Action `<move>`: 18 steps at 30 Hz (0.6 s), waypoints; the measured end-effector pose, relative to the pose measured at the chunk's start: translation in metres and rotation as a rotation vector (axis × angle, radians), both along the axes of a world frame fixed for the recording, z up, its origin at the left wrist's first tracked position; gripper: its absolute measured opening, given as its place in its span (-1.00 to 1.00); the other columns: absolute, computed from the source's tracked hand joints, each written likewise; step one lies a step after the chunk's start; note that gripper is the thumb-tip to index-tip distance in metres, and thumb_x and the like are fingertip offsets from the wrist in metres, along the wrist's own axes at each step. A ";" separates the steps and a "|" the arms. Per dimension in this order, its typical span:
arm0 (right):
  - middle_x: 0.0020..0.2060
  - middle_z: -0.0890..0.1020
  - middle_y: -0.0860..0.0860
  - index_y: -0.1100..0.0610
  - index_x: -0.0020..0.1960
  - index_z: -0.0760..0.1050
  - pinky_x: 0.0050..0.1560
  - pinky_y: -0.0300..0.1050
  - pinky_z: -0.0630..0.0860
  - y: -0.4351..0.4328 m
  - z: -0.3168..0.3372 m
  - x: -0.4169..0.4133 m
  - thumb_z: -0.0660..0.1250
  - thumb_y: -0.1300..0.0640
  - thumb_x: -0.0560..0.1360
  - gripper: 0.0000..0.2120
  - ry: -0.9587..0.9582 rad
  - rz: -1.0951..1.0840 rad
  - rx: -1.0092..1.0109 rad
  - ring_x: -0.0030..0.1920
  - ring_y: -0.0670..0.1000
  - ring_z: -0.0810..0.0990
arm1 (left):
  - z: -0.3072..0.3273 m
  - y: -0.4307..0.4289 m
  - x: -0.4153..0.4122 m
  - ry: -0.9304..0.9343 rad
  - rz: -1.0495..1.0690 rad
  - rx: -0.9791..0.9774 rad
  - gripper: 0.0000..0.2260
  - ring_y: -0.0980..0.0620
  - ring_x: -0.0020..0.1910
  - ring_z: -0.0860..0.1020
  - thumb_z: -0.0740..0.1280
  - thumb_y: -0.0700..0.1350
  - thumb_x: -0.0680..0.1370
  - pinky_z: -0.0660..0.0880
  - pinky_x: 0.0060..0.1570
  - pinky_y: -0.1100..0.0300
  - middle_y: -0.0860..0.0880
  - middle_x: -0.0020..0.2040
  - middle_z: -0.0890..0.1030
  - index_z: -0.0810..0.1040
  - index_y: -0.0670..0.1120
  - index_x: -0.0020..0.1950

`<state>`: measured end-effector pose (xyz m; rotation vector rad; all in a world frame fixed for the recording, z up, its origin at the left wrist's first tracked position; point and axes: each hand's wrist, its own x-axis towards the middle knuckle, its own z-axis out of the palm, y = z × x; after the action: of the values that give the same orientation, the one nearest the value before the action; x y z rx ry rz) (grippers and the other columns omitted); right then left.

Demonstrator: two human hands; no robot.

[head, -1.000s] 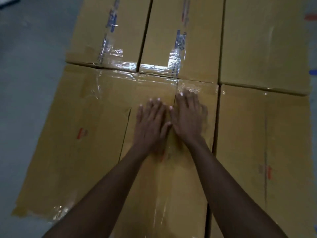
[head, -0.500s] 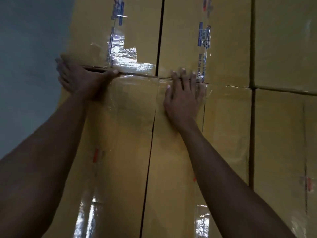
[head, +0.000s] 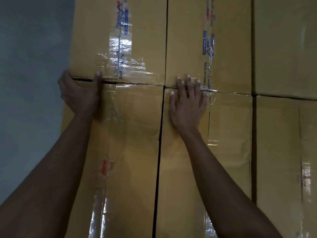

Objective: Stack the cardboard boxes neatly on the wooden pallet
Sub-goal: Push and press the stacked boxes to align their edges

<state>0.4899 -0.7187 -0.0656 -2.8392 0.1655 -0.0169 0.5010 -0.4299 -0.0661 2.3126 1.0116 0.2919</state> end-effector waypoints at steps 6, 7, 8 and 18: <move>0.62 0.13 -0.06 -0.10 0.60 0.20 0.58 0.07 -0.12 0.004 -0.004 -0.001 0.05 -0.13 0.68 -0.50 -0.014 0.032 0.016 0.63 0.11 -0.05 | -0.008 0.008 0.009 0.042 0.093 -0.012 -0.09 -0.12 0.38 0.48 0.33 0.47 0.33 0.36 0.41 -0.05 -0.08 0.40 0.52 0.39 -0.12 0.48; 0.62 0.14 -0.05 -0.09 0.60 0.21 0.58 0.05 -0.14 0.003 -0.004 -0.001 0.05 -0.12 0.68 -0.50 -0.021 0.031 0.023 0.63 0.11 -0.04 | -0.008 0.007 0.008 0.017 0.097 -0.019 -0.10 -0.11 0.36 0.50 0.35 0.45 0.32 0.39 0.39 -0.03 -0.06 0.39 0.54 0.39 -0.11 0.48; 0.62 0.15 -0.05 -0.09 0.60 0.22 0.57 0.04 -0.15 0.003 -0.005 0.000 0.05 -0.12 0.68 -0.51 -0.030 0.030 0.034 0.63 0.12 -0.04 | -0.008 0.007 0.007 -0.002 0.100 -0.015 -0.13 -0.09 0.33 0.51 0.37 0.44 0.32 0.41 0.36 -0.03 -0.05 0.36 0.56 0.42 -0.10 0.45; 0.58 0.28 -0.04 -0.10 0.52 0.37 0.55 -0.02 -0.11 0.002 -0.007 0.003 0.17 -0.17 0.65 -0.53 -0.067 0.001 0.144 0.62 0.12 0.05 | -0.014 -0.003 0.001 -0.218 -0.175 0.178 -0.50 -0.15 0.53 0.30 0.38 -0.02 0.50 0.19 0.51 0.05 -0.17 0.50 0.43 0.52 -0.07 0.44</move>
<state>0.4932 -0.7168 -0.0728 -2.6909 0.1453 -0.0958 0.5017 -0.4332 -0.0801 2.4440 0.6956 0.5689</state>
